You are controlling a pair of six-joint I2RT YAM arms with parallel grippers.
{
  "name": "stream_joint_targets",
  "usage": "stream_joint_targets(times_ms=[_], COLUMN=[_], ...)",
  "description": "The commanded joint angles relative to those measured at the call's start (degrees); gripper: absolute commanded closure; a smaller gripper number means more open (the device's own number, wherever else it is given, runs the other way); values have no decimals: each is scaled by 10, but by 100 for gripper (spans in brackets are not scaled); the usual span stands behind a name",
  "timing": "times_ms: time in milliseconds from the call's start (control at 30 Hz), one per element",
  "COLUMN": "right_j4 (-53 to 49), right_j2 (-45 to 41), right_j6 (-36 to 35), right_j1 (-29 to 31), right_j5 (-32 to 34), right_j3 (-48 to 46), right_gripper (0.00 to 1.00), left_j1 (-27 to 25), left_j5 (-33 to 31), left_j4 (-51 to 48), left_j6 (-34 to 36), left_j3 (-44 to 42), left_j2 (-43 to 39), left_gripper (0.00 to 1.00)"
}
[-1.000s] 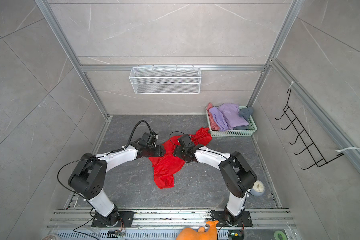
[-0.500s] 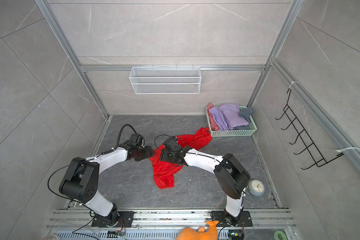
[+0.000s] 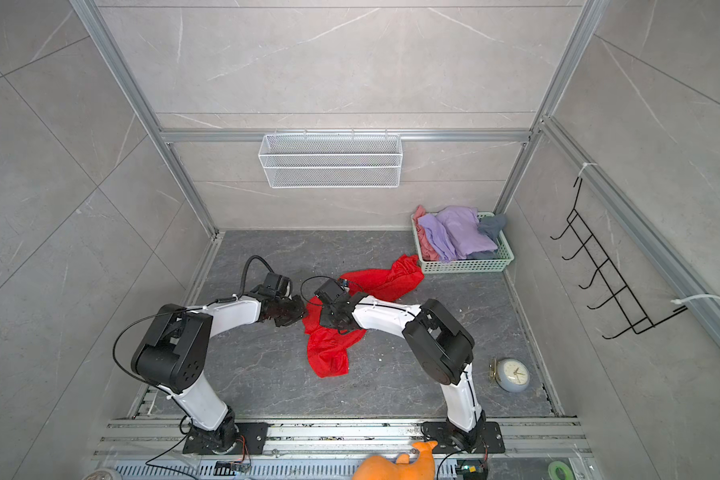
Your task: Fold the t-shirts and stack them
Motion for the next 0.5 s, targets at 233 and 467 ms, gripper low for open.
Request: stream_joint_targets(times_ms=[233, 467], right_j4=[-90, -256], right_j2=[-157, -352], right_j6=[-101, -114], right_j1=[2, -4], right_j5=[140, 322], right_j3=[-4, -72], right_gripper=[100, 100], left_j1=[1, 41], left_j5=[17, -37], left_j4=[-16, -148], left_j6=[33, 103], left_j3=[32, 122], left_j2=[-82, -238], left_gripper=[100, 100])
